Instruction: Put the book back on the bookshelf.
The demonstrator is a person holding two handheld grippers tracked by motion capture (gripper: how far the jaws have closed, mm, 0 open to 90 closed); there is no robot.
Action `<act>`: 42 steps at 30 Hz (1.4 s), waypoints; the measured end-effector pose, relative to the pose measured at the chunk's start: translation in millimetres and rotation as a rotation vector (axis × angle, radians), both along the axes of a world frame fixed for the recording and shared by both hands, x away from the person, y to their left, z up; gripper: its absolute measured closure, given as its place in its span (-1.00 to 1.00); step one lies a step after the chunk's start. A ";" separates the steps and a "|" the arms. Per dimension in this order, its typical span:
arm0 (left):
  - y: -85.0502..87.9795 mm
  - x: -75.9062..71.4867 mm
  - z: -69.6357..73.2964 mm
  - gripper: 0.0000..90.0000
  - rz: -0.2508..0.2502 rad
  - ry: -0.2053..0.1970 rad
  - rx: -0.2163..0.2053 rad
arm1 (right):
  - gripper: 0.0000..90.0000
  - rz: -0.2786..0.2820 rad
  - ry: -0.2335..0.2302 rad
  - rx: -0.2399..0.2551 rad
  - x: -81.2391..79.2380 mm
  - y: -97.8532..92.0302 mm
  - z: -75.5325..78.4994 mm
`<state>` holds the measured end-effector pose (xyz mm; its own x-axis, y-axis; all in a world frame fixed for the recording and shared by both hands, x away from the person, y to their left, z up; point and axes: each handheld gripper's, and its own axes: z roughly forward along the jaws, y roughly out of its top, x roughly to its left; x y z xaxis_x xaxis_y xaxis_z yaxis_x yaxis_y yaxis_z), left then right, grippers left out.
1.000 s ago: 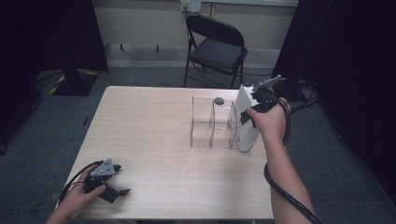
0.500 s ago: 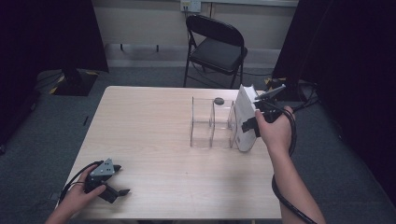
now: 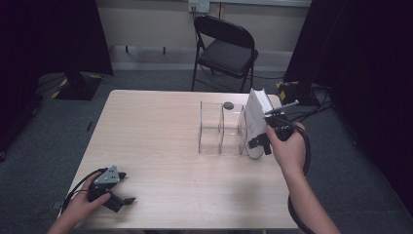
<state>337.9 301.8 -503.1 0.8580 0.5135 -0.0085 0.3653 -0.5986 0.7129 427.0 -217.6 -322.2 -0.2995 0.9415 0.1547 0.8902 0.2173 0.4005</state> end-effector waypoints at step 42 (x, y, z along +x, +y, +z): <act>-0.4 -0.3 -0.9 -1.00 0.003 0.003 -0.012 | -0.60 0.201 -0.022 0.063 -21.8 56.6 -85.6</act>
<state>337.7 301.4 -504.0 0.8565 0.5158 -0.0170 0.3687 -0.5887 0.7194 405.2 -161.0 -407.8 -0.4842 0.8511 0.2030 0.8224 0.3636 0.4375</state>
